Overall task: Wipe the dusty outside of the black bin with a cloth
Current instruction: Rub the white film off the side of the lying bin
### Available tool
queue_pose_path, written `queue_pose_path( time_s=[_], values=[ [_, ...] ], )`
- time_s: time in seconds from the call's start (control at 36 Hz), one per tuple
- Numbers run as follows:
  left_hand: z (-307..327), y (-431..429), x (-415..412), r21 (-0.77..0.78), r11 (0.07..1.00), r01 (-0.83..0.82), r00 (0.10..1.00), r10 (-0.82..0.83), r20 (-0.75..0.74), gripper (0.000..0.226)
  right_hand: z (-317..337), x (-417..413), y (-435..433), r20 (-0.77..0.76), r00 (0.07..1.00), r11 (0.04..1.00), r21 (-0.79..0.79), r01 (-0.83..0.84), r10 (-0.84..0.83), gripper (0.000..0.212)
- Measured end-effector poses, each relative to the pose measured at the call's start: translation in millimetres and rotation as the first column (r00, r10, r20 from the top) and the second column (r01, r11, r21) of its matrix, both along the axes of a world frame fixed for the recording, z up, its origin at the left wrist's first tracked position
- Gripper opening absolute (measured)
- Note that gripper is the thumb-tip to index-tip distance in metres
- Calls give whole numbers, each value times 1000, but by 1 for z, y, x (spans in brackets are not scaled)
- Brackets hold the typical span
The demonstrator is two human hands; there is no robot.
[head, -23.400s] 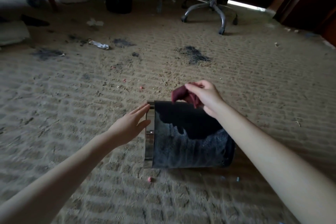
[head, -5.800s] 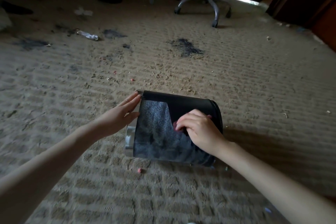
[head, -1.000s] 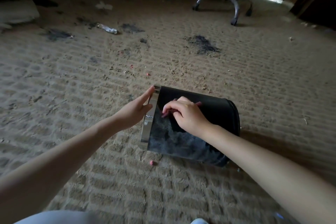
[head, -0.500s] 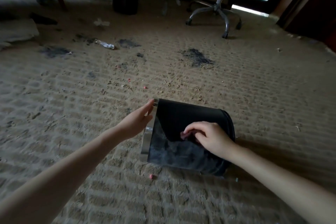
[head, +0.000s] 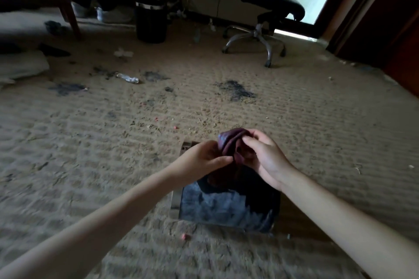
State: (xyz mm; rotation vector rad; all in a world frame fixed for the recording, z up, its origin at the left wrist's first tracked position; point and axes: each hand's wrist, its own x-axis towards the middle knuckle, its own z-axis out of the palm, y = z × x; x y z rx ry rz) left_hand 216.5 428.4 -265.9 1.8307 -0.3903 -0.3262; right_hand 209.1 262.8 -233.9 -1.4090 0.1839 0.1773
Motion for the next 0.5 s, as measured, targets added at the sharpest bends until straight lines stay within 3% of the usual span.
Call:
queue_pose_path(
  time_s=[0.11, 0.22, 0.31, 0.42, 0.44, 0.5],
  values=[
    [-3, 3, 5, 67, 981, -180, 979, 171, 114, 9, 8, -1, 1, 100, 994, 977, -213, -13, 35, 16],
    [5, 15, 8, 62, 974, -216, 967, 204, 153, 6, 15, 3, -12, 268, 960, 833, -547, 79, 85, 11],
    [14, 22, 8, 46, 986, -160, 981, 153, 123, 8, 20, 7, -21, 220, 966, 782, -623, 32, 136, 10],
    [26, 20, 3, -160, 986, 45, 996, -57, -74, 15, 23, 8, -28, -147, 973, 906, -360, -221, 178, 24],
    [28, 20, 1, -245, 967, 68, 984, -105, -142, 21, 20, 10, -29, -146, 972, 873, -431, -228, 182, 25],
    [31, 17, -3, -401, 913, 76, 951, -187, -246, 19, 15, 7, -29, 15, 989, 732, -674, -100, 150, 21]
  ],
)
